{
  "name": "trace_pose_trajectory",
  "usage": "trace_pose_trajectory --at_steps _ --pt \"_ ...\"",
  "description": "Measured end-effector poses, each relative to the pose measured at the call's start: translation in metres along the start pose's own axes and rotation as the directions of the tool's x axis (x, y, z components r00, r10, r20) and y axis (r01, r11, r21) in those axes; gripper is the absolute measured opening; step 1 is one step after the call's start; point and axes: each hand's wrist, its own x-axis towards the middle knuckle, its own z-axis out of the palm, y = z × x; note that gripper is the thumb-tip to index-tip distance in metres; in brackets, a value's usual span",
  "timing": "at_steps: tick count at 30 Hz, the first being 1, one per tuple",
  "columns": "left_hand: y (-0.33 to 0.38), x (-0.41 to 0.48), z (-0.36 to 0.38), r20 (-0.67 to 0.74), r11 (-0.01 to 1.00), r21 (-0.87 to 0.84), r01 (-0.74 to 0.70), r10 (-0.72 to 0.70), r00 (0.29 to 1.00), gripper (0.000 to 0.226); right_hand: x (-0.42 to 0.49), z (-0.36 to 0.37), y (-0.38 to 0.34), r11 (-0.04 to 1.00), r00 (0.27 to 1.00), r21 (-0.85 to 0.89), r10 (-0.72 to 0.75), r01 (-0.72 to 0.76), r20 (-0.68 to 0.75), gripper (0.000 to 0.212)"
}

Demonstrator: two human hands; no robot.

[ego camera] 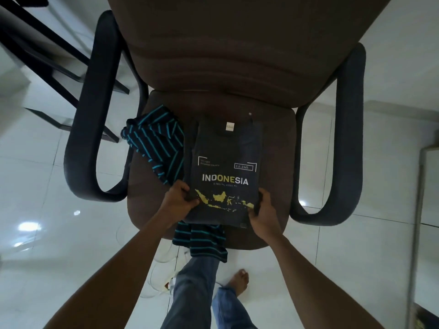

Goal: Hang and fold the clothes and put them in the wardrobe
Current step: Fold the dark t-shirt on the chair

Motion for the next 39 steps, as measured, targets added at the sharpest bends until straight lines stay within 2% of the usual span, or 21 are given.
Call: trace_pose_trajectory --at_steps 3,6,9,12,16,21,25,27,30,33,34,36,38,39 --pt "-0.008 -0.009 0.006 -0.063 0.996 -0.056 0.063 -0.067 0.996 0.043 -0.009 -0.001 0.014 0.998 0.991 0.028 -0.048 0.052 -0.123 0.051" --pt "-0.010 -0.012 0.009 -0.031 0.988 0.037 0.148 -0.146 0.989 0.041 -0.011 0.002 0.022 0.999 0.997 -0.040 -0.027 0.024 -0.075 0.051" --pt "-0.009 -0.007 0.003 0.017 0.978 0.087 0.190 -0.192 0.981 0.040 -0.005 0.002 0.021 0.999 0.999 -0.046 -0.011 0.009 -0.049 0.061" --pt "0.001 0.002 -0.002 -0.004 0.987 0.097 0.130 -0.130 0.992 0.046 0.012 -0.003 0.008 0.999 0.998 -0.021 -0.042 0.041 -0.051 0.068" --pt "0.037 0.027 -0.007 -0.105 0.994 -0.100 0.035 -0.045 0.993 0.039 0.049 -0.012 -0.017 0.996 0.995 0.013 -0.085 0.086 -0.048 0.063" --pt "0.078 0.066 -0.009 -0.198 0.977 -0.198 -0.075 0.035 0.980 0.033 0.098 -0.022 -0.043 0.991 0.989 -0.011 -0.130 0.130 -0.067 0.047" --pt "0.084 0.079 -0.011 -0.218 0.973 -0.224 -0.051 0.001 0.976 0.023 0.117 -0.026 -0.048 0.980 0.969 -0.069 -0.197 0.189 -0.146 0.030" --pt "0.074 0.075 -0.013 -0.253 0.980 -0.176 -0.087 0.040 0.967 0.023 0.120 -0.026 -0.050 0.980 0.967 -0.082 -0.195 0.183 -0.163 0.029" --pt "0.064 0.073 -0.013 -0.199 0.988 0.008 -0.156 0.155 0.968 0.027 0.123 -0.024 -0.053 0.981 0.984 -0.082 -0.176 0.174 -0.022 0.042" --pt "0.077 0.086 -0.015 -0.303 0.977 0.147 -0.154 0.193 0.933 0.042 0.130 -0.025 -0.060 0.975 0.978 -0.090 -0.205 0.202 -0.025 0.053" --pt "0.085 0.091 -0.017 -0.329 0.976 0.153 -0.155 0.199 0.923 0.048 0.132 -0.025 -0.062 0.973 0.976 -0.095 -0.214 0.210 -0.035 0.052" --pt "0.099 0.103 -0.018 -0.291 0.985 0.129 -0.116 0.150 0.945 0.051 0.136 -0.025 -0.065 0.967 0.971 -0.113 -0.236 0.230 -0.046 0.047" --pt "0.113 0.109 -0.018 -0.213 0.995 0.082 -0.054 0.070 0.975 0.031 0.137 -0.025 -0.065 0.960 0.960 -0.109 -0.267 0.257 -0.088 0.041" --pt "0.116 0.112 -0.018 -0.194 1.000 -0.017 -0.016 0.012 0.981 0.021 0.136 -0.026 -0.064 0.955 0.948 -0.106 -0.288 0.275 -0.137 0.039"
